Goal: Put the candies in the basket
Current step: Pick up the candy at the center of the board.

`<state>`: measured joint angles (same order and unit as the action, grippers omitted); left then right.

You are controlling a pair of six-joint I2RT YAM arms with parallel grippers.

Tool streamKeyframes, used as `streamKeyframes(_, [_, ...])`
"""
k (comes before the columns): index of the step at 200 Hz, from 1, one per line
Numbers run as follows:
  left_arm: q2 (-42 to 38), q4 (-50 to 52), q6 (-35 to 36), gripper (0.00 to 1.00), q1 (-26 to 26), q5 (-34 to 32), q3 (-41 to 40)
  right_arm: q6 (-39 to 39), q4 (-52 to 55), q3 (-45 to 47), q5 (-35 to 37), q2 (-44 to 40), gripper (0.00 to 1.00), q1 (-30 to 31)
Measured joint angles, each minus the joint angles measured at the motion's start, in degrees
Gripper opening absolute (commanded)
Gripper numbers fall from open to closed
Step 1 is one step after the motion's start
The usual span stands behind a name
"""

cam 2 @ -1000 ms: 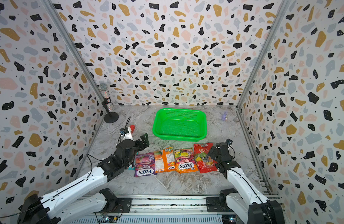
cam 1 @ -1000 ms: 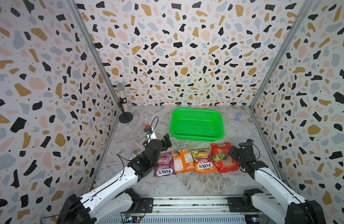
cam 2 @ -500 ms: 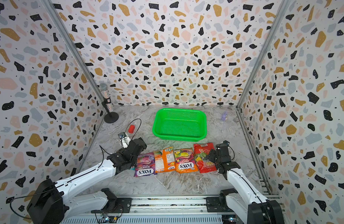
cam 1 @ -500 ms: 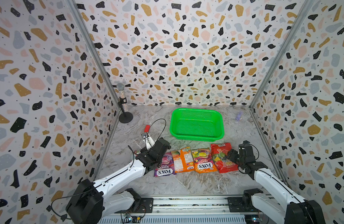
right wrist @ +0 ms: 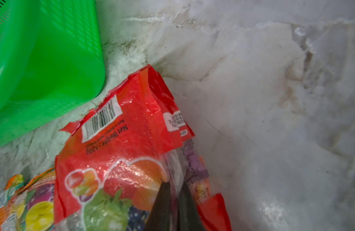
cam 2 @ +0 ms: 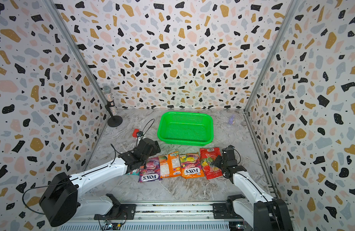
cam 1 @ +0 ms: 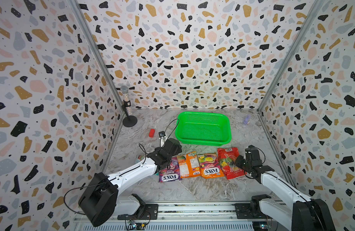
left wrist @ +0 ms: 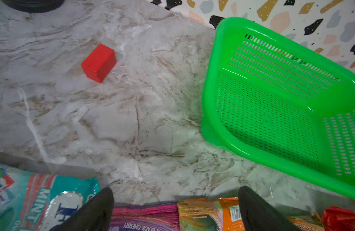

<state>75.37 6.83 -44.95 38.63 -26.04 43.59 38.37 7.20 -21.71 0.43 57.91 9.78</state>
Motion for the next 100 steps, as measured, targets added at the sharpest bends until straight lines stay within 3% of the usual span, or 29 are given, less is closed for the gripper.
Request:
streamKeyframes(52, [2.6,-2.3,2.6,1.00,0.0,5.8,0.9,0.0,10.6,-2.7,1.6,-9.5,0.00,0.0])
streamKeyframes(100, [0.9,-7.2,2.4,1.00,0.0,3.0,-2.3,0.2,20.1,-11.7,1.7,-15.0,0.00,0.0])
